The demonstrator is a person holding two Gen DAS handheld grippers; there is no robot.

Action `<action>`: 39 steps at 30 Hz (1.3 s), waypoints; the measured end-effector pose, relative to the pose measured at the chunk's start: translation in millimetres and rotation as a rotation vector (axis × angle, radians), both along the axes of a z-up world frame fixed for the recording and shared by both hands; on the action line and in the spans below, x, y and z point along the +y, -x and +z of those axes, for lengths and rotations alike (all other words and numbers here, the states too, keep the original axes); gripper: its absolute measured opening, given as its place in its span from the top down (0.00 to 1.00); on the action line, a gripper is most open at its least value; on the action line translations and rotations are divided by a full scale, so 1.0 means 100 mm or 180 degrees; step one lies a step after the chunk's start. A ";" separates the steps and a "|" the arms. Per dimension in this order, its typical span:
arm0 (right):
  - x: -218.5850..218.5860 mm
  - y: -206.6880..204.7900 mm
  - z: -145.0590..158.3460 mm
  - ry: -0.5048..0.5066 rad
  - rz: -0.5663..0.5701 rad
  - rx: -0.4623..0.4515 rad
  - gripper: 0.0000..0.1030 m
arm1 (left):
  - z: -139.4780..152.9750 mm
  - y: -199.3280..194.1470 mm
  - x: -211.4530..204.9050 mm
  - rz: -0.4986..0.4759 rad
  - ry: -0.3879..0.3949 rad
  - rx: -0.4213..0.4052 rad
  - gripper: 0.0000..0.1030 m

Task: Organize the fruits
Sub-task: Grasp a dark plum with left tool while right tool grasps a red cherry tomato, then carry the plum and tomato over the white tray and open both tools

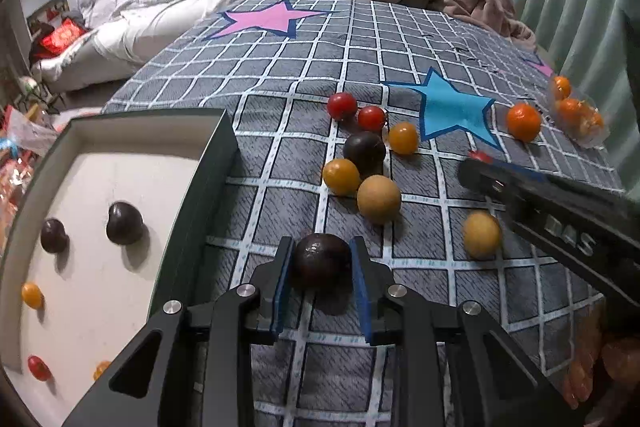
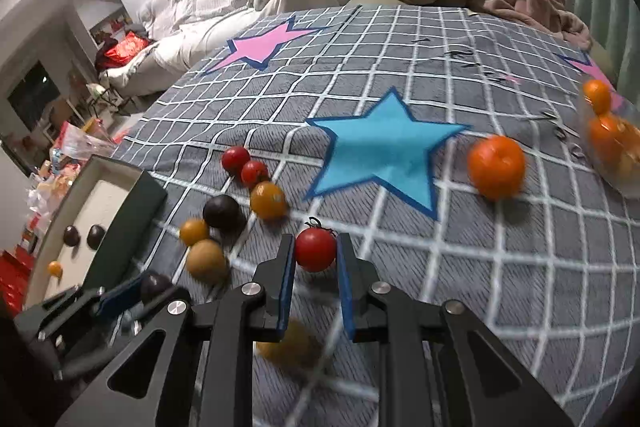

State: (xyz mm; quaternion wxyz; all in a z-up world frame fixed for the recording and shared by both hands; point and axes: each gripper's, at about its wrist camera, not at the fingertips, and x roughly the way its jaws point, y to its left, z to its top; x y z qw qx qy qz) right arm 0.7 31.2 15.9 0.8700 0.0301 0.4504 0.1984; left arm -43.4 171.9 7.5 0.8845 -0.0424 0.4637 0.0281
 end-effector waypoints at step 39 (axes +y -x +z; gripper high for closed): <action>-0.08 1.46 0.39 -0.0148 -0.0068 0.0070 0.79 | 0.46 1.35 0.62 0.0016 0.0252 -0.0170 0.72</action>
